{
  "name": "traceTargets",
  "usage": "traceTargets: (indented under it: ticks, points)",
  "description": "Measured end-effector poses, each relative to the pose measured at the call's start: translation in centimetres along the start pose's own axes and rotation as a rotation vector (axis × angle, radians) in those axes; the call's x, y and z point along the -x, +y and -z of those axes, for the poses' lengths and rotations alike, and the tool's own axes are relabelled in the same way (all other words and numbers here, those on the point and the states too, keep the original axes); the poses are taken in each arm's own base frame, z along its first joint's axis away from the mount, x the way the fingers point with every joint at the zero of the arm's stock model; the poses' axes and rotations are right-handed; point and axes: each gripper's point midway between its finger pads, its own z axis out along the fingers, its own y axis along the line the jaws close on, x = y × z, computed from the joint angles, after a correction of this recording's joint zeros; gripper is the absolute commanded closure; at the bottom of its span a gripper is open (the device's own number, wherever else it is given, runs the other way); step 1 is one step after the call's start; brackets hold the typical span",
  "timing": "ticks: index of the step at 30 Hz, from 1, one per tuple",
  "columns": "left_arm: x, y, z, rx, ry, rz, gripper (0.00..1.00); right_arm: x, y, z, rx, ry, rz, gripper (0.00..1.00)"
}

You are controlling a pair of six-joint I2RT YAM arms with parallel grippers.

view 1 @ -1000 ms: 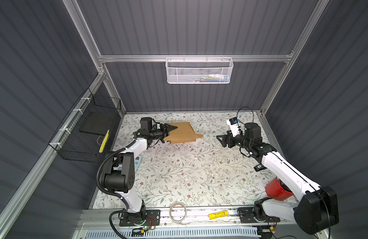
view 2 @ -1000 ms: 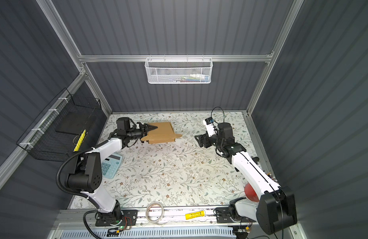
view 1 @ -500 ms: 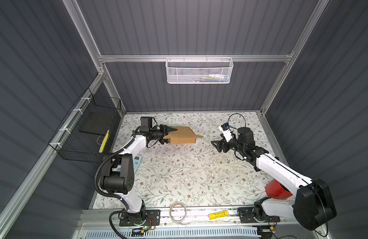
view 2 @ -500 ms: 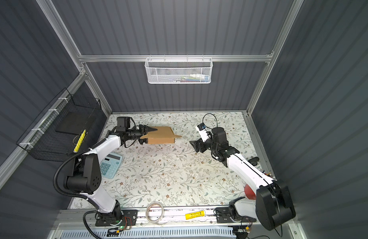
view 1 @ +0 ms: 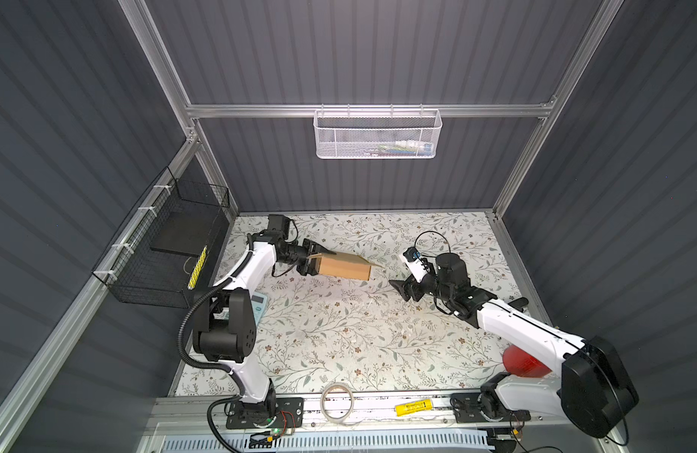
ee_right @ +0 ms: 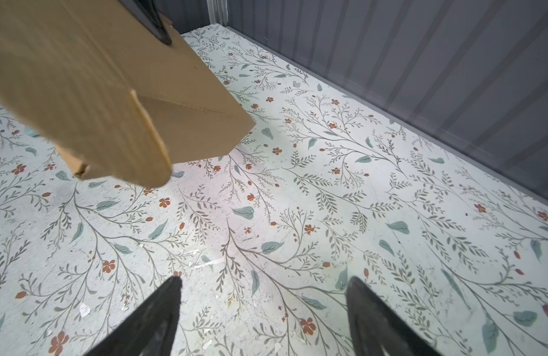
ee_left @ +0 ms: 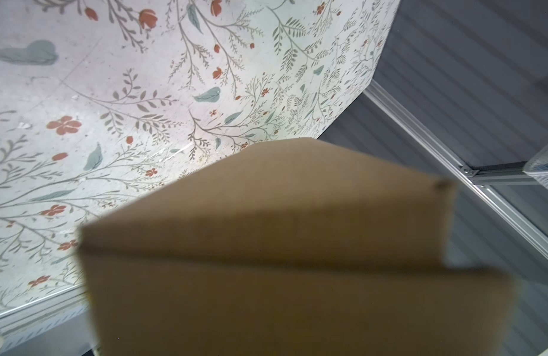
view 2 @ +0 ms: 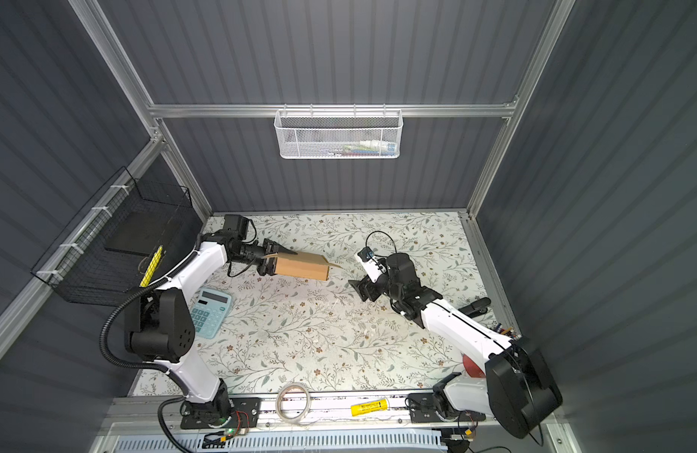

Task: Assemble paper box
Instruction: Turn over the paper box at the center of the table.

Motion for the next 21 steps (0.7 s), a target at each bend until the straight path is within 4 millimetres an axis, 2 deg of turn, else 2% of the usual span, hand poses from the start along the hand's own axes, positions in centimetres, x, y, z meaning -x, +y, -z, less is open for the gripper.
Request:
traceTargets:
  ticks: [3,12,21]
  points:
    - [-0.2,0.0,0.0,0.055,0.037,0.003,0.67,-0.6,0.8,0.7,0.007,-0.002,0.008,0.16]
    - [-0.8,3.5,-0.6,0.247,0.191,0.103,0.69,0.2,2.8,2.0,0.076,-0.082,0.021,0.16]
    - [-1.8,3.4,0.0,0.292,0.256,0.088,0.68,1.1,6.7,2.8,0.213,-0.142,0.102,0.15]
